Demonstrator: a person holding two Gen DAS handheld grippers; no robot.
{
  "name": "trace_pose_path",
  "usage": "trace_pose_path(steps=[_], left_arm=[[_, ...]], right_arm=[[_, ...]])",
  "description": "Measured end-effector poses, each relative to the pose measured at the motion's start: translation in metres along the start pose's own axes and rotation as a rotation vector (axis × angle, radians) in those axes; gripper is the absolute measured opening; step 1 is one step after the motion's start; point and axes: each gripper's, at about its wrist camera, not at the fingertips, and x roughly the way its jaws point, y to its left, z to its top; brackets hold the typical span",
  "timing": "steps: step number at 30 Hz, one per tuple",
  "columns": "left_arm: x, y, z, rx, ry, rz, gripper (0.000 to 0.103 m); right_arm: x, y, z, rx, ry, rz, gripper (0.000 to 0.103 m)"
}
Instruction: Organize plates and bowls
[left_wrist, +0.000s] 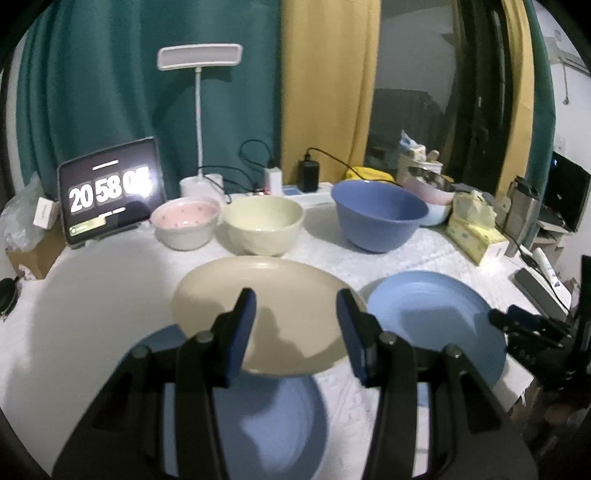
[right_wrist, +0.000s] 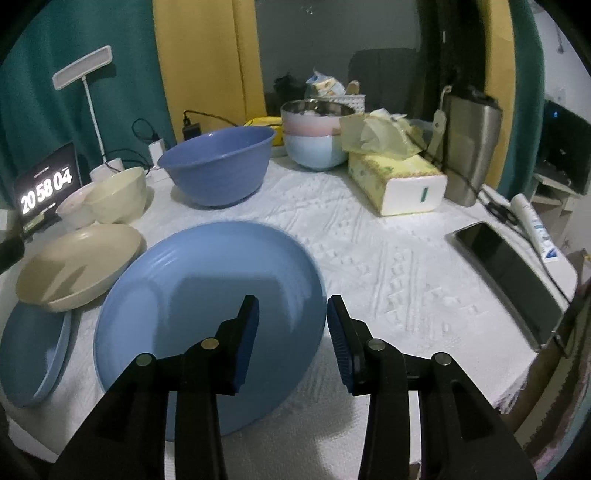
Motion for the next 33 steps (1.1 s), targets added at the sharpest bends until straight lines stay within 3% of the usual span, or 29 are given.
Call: trace_pose_path(steps=[5, 13, 33], left_arm=[[-0.006, 0.017, 0.001, -0.026, -0.01, 0.02, 0.047], [-0.012, 0.037, 0.001, -0.05, -0.019, 0.04, 0.047], [0.011, 0.079, -0.003, -0.1, 0.028, 0.089, 0.047]], right_arm=[[-0.015, 0.004, 0.006, -0.004, -0.031, 0.002, 0.041], [-0.025, 0.038, 0.012, -0.052, -0.046, 0.078, 0.041], [-0.001, 0.092, 0.025, -0.108, -0.015, 0.185, 0.041]])
